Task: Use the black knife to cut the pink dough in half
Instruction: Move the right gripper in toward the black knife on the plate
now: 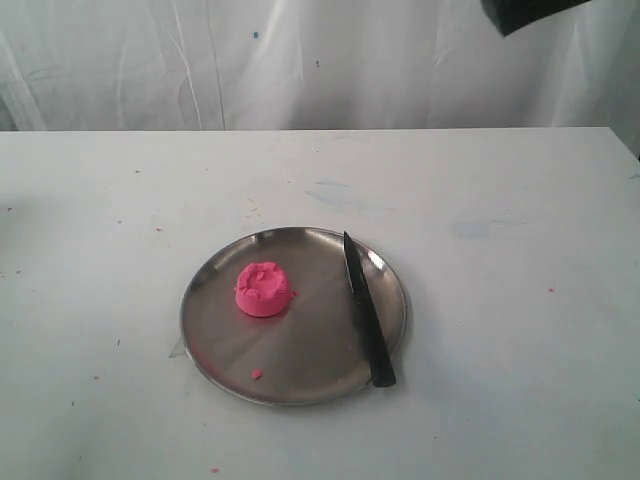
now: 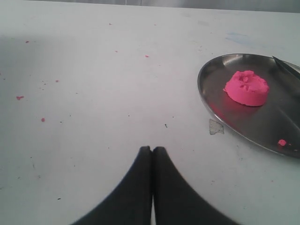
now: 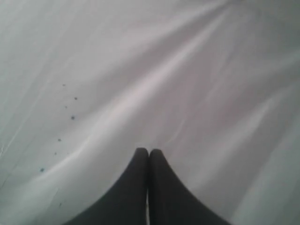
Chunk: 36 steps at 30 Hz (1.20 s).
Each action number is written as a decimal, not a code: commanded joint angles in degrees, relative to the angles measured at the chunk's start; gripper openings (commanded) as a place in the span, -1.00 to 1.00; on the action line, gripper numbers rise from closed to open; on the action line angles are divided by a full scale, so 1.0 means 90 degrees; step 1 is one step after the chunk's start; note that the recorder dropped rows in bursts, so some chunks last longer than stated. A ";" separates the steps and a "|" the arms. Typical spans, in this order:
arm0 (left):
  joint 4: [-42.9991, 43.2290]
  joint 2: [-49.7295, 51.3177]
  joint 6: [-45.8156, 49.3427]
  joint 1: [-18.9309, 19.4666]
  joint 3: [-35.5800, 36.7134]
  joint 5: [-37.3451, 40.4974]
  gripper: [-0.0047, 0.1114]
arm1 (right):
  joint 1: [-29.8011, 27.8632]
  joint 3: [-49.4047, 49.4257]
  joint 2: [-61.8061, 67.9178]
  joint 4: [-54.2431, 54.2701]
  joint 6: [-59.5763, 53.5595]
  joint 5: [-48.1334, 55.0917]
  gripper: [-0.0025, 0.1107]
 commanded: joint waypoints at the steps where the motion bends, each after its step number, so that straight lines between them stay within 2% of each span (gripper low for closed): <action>1: -0.0044 -0.0033 -0.0017 0.0034 0.0028 -0.0023 -0.92 | -0.0787 0.0021 -0.0020 0.2996 0.0072 -0.0022 -0.96; 4: -0.0044 -0.0033 -0.0017 0.0034 0.0028 -0.0023 -0.92 | -0.1290 0.0270 0.0010 0.4464 -0.0293 0.0396 -0.96; 5: -0.0044 -0.0033 -0.0017 0.0034 0.0028 -0.0023 -0.92 | -0.1425 0.0353 0.0035 0.4786 -0.0502 0.0844 -0.96; 8: -0.0044 -0.0033 -0.0017 0.0034 0.0028 -0.0023 -0.92 | -0.1979 0.0670 0.0192 0.6554 -0.2219 0.2820 -0.96; 9: -0.0044 -0.0033 -0.0017 0.0034 0.0028 -0.0023 -0.92 | -0.2178 0.0838 0.0252 0.6554 -0.2298 0.3795 -0.96; 12: -0.0044 -0.0033 -0.0017 0.0034 0.0028 -0.0023 -0.92 | -0.2863 0.1153 0.0547 0.6554 -0.1916 0.5518 -0.96; 15: -0.0044 -0.0033 -0.0017 0.0034 0.0028 -0.0023 -0.92 | -0.3196 0.1296 0.0962 0.6554 -0.1873 0.5938 -0.96; 19: -0.0044 -0.0033 -0.0017 0.0034 0.0028 -0.0023 -0.92 | -0.3325 0.1412 0.1577 0.6554 -0.1874 0.6050 -0.96; 22: -0.0044 -0.0033 -0.0017 0.0034 0.0028 -0.0023 -0.92 | -0.3339 0.1505 0.2057 0.6554 -0.1972 0.6796 -0.96; 26: -0.0044 -0.0033 -0.0017 0.0034 0.0028 -0.0023 -0.92 | -0.3191 0.1330 0.2337 0.6554 -0.3519 0.8280 -0.96; 29: -0.0044 -0.0033 -0.0017 0.0034 0.0028 -0.0023 -0.92 | -0.2904 0.1072 0.2231 0.6189 -0.3785 0.7775 -0.96; 33: -0.0044 -0.0033 -0.0017 0.0034 0.0028 -0.0023 -0.92 | -0.2496 0.0878 0.2012 0.4710 -0.1694 0.5761 -0.96; 36: -0.0044 -0.0033 -0.0017 0.0034 0.0028 -0.0023 -0.92 | -0.2365 0.0878 0.1848 0.4044 -0.0980 0.5178 -0.96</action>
